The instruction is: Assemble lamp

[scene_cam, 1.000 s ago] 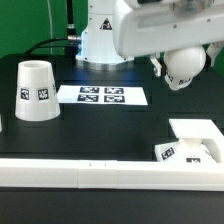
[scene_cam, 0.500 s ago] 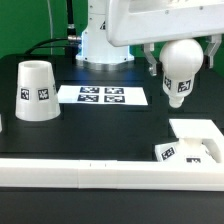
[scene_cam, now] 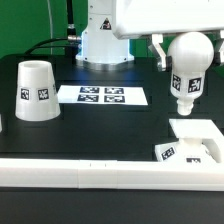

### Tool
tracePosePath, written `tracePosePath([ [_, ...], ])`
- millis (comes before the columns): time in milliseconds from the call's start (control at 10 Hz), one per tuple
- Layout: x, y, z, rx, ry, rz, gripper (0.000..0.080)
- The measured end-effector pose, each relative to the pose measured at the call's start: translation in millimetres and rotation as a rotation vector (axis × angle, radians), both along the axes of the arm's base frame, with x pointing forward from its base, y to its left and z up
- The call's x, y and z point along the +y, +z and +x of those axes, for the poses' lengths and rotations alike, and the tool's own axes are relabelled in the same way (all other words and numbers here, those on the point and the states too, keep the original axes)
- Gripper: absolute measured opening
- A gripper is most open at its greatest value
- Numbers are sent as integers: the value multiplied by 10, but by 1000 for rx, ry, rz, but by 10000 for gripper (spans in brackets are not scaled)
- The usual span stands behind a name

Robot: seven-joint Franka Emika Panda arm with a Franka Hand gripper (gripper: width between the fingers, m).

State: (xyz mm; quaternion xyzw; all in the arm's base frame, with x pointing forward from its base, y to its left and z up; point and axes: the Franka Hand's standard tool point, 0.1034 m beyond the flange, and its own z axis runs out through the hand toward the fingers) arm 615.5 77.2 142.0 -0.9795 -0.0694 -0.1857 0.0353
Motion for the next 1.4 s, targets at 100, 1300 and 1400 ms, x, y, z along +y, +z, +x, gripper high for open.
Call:
tracePosePath([
  [100, -1, -5, -2, 1, 0, 0, 574],
  [1300, 138, -42, 269, 12, 107, -41, 574],
  [1400, 141, -58, 324, 9, 115, -43, 574],
])
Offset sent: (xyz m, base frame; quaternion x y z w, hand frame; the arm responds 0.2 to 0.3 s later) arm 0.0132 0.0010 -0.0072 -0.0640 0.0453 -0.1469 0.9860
